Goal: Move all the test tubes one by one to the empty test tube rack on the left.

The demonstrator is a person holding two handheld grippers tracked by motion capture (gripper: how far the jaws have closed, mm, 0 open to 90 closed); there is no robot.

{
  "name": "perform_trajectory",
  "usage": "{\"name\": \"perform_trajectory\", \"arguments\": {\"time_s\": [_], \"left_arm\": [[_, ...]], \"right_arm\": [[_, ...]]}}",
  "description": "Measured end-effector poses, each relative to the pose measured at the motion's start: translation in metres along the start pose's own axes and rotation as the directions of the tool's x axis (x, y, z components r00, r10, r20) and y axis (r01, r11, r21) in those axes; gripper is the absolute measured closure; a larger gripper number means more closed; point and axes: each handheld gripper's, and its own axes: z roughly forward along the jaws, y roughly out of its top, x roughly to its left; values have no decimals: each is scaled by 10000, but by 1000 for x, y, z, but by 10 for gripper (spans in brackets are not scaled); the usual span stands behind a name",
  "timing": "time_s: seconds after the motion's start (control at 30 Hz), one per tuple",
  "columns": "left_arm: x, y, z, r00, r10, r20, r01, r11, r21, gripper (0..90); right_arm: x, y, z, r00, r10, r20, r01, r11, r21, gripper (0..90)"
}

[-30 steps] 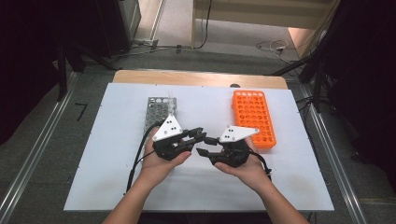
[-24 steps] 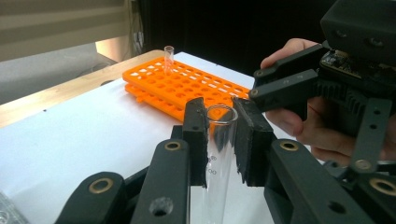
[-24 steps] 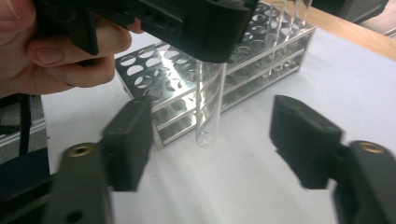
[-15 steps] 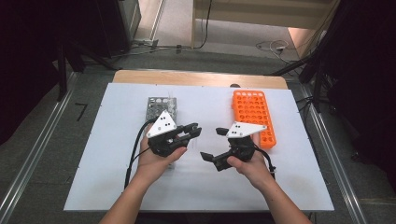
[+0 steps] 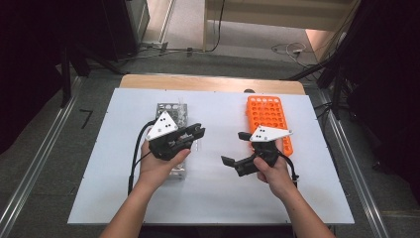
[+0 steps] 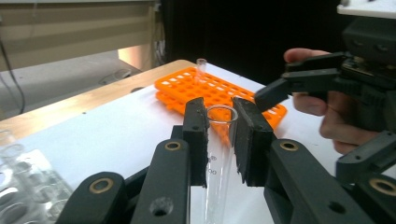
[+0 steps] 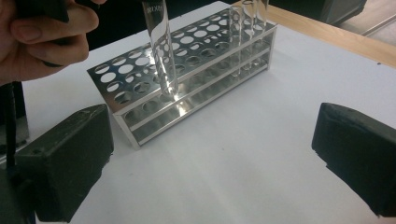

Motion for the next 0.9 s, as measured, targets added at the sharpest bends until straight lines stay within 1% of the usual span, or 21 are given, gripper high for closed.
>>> {"name": "perform_trajectory", "arguments": {"time_s": [0.27,0.33,0.47,0.57,0.7,0.9], "left_arm": [[17,4,-1,9984,-210,-518,204,9997,-121,752],[22,5,-2,9977,-190,-657,184,9998,-99,752],[32,3,-3,9953,-382,-890,363,9991,-227,752],[39,3,-3,9925,-586,-1071,558,9980,-290,752],[49,4,-3,9891,-621,-1337,579,9977,-351,752],[61,3,0,9794,-823,-1844,746,9961,-480,752]], "right_arm": [[-7,-3,-3,9999,61,126,-61,10000,-3,0],[-9,-4,-4,9998,119,165,-119,9999,-8,0],[-14,-6,-6,9995,188,257,-188,9998,-3,0],[-17,-8,-7,9991,298,302,-298,9996,-3,0],[-21,-10,-9,9986,372,387,-370,9993,-42,0],[-26,-11,-13,9978,450,479,-445,9990,-104,0]]}}
